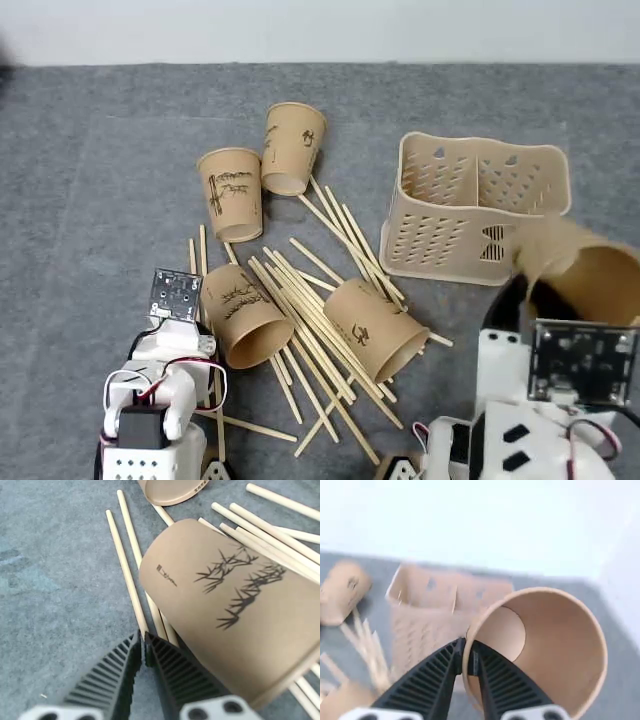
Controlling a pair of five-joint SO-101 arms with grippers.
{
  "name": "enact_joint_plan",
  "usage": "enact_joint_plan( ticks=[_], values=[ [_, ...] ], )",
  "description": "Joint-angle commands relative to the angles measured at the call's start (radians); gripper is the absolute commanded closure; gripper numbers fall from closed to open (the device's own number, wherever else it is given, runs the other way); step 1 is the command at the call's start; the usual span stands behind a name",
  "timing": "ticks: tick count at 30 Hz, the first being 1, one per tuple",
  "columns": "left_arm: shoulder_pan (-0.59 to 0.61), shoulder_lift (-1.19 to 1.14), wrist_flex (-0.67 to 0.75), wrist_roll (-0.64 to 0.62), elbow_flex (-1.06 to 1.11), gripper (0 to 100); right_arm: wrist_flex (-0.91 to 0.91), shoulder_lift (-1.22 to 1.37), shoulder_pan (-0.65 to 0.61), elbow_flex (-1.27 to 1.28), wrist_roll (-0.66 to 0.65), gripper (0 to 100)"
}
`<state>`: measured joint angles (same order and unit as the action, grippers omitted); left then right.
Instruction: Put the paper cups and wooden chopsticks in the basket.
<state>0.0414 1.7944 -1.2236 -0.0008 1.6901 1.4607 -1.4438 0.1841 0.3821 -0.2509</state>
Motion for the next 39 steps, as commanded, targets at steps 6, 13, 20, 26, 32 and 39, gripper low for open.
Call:
enact_joint_plan(
  ticks=[6,13,20,26,32,39],
  values=[
    [0.008,-0.002,-0.005,0.008,-0.005,99,-0.255,0.271,-0.001,0.000,-0.054,99.1],
    [0.008,-0.002,-0.005,0.008,-0.005,99,-0.291,0.555,-0.002,-0.127,-0.133,99.1],
    [0.008,-0.002,-0.005,0.008,-0.005,99,-0.166,0.765,-0.045,-0.275,-0.140,99.1],
    [0.008,-0.002,-0.005,0.008,-0.005,99,-0.110,0.866,-0.045,-0.318,-0.140,99.1],
    [0.008,-0.002,-0.005,0.008,-0.005,99,-0.107,0.944,-0.097,-0.318,-0.140,94.1],
    [0.005,-0.002,-0.005,0.008,-0.005,99,-0.105,0.911,-0.174,-0.387,-0.138,75.8]
  ],
)
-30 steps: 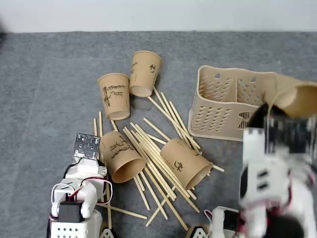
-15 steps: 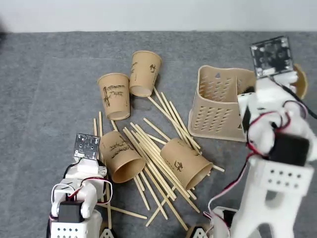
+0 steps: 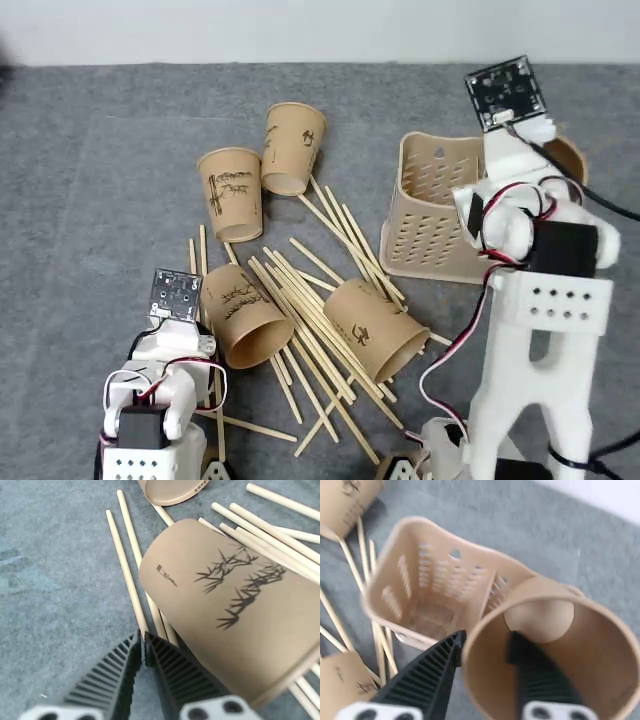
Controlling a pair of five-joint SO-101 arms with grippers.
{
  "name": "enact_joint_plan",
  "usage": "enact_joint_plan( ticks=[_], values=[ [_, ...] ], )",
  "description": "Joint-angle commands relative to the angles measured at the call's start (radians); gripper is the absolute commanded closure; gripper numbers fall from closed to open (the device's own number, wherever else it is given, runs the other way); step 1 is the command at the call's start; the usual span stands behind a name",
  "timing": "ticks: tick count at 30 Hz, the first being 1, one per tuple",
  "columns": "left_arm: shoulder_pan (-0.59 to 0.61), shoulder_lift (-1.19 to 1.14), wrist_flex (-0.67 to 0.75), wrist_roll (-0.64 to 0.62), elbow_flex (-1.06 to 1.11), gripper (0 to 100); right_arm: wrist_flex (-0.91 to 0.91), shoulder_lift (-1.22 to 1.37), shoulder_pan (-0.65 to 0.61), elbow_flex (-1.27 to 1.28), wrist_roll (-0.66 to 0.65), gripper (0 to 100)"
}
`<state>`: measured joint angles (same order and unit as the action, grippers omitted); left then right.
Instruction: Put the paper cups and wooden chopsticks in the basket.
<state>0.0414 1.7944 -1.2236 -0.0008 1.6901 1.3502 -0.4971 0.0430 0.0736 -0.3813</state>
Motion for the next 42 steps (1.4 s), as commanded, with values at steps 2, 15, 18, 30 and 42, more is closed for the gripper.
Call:
enact_joint_plan(
  ticks=[2,15,18,30,42],
  values=[
    [0.005,-0.002,-0.005,0.008,-0.005,99,0.008,-0.062,-0.051,-0.097,-0.008,75.7],
    [0.000,-0.002,-0.011,0.008,-0.007,99,0.143,-0.050,0.013,-0.155,-0.002,75.7],
    [0.000,-0.002,-0.011,0.008,-0.007,99,0.061,0.039,0.067,-0.155,-0.002,75.7],
    [0.006,-0.002,-0.011,0.009,-0.007,99,-0.113,0.154,0.056,-0.199,0.000,75.4],
    [0.011,-0.002,-0.006,0.012,-0.110,99,0.127,0.039,-0.016,-0.264,-0.002,75.7]
  ],
)
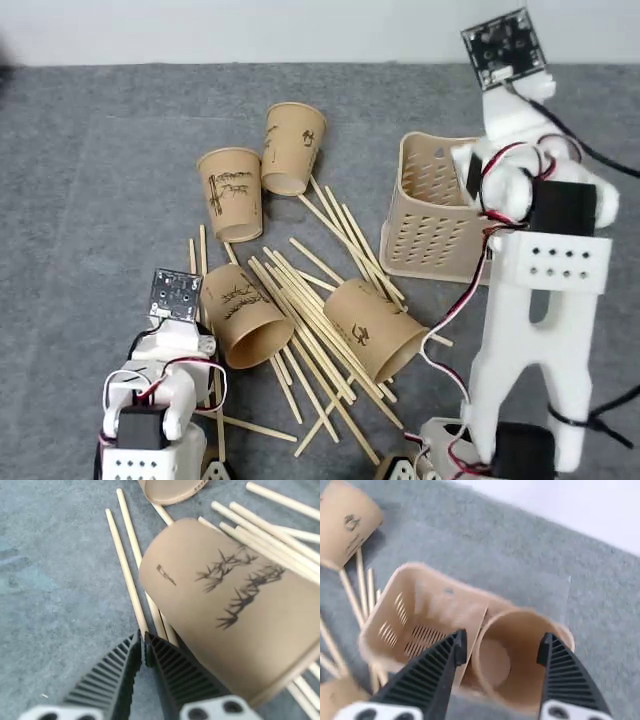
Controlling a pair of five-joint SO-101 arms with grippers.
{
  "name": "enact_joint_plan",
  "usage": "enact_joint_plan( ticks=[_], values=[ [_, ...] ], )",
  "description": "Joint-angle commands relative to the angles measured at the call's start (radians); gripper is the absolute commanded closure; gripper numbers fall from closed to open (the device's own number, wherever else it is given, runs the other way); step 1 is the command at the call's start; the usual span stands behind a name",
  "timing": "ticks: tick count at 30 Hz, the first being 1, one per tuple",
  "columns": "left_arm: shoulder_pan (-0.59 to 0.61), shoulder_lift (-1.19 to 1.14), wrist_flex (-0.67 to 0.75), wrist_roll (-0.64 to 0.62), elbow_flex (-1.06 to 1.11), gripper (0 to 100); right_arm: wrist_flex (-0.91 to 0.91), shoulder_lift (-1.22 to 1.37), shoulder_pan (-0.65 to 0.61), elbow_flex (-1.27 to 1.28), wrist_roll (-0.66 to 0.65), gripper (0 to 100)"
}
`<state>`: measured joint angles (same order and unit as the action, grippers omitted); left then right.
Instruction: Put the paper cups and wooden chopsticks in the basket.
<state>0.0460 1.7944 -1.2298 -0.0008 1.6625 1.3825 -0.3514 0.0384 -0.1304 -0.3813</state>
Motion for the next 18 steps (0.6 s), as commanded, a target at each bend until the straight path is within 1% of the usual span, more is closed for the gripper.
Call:
enact_joint_plan(
  ticks=[1,2,3,6,10,13,15,18],
  values=[
    [0.000,-0.002,0.003,0.014,-0.101,99,0.125,-0.131,-0.012,-0.060,-0.002,75.7],
    [-0.005,-0.002,0.009,0.029,-0.125,99,0.154,-0.160,-0.012,-0.060,-0.002,75.7],
    [0.003,-0.002,0.012,0.072,-0.154,99,0.188,-0.189,-0.010,-0.060,-0.005,75.7],
    [0.003,-0.002,0.005,0.252,-0.231,99,0.291,-0.274,-0.005,-0.054,-0.006,75.7],
    [-0.005,-0.006,-0.051,0.304,-0.366,98,0.407,-0.358,-0.002,-0.051,-0.003,75.7],
    [-0.006,-0.009,-0.152,0.414,-0.458,88,0.410,-0.410,0.007,0.003,-0.003,75.7],
    [-0.006,-0.011,-0.222,0.460,-0.510,83,0.406,-0.440,0.028,0.084,-0.002,75.7],
    [-0.006,-0.012,-0.279,0.522,-0.561,83,0.367,-0.479,0.033,0.215,-0.002,75.7]
  ],
)
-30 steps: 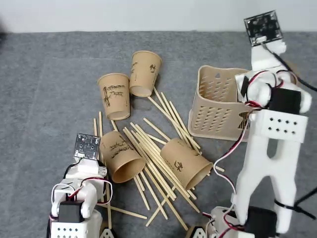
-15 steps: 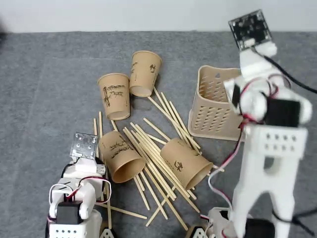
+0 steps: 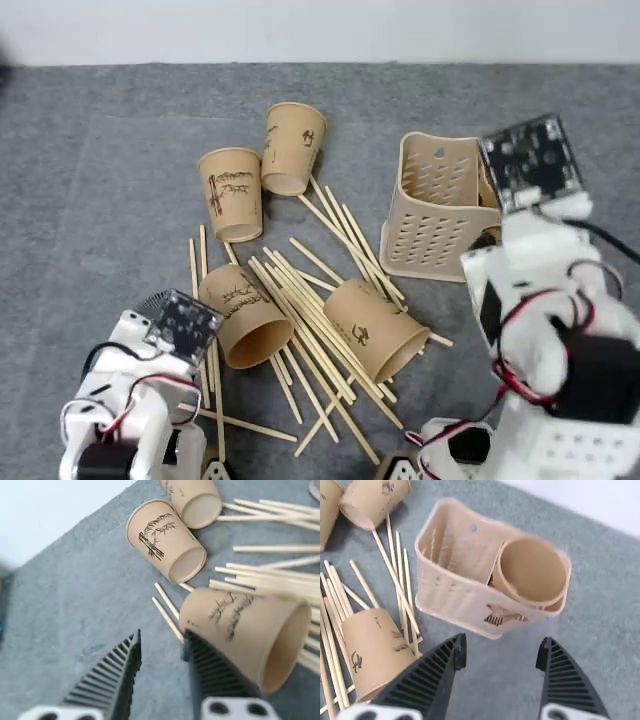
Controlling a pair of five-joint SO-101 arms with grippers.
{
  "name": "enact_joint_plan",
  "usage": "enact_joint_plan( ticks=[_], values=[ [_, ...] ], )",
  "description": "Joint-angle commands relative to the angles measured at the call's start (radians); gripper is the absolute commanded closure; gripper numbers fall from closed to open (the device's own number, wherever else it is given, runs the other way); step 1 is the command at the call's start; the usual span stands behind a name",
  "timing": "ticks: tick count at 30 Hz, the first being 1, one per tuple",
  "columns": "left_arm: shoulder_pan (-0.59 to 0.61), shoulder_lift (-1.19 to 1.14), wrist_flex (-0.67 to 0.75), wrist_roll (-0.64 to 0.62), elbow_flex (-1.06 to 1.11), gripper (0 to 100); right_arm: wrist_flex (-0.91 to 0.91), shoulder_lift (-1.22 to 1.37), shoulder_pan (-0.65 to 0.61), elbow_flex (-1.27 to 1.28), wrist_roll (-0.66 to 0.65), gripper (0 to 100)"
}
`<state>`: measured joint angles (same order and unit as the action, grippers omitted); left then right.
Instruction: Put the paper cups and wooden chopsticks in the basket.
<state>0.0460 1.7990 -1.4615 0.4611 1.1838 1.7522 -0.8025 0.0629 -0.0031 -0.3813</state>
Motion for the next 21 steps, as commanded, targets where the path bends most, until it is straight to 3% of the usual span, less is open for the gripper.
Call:
enact_joint_plan(
  ticks=[1,6,16,21],
  values=[
    [-0.006,-0.017,-0.057,0.084,-0.085,83,-0.015,-0.039,0.010,0.124,-0.002,75.7],
    [-0.040,-0.133,-0.058,0.123,-0.108,82,-0.047,-0.107,0.004,0.284,0.000,75.4],
    [-0.330,-0.709,-0.227,0.029,-0.444,82,-0.062,-0.246,0.010,0.491,0.000,75.4],
    [-0.413,-0.790,-0.167,-0.012,-0.417,82,-0.065,-0.331,0.010,0.563,0.000,75.4]
  ],
)
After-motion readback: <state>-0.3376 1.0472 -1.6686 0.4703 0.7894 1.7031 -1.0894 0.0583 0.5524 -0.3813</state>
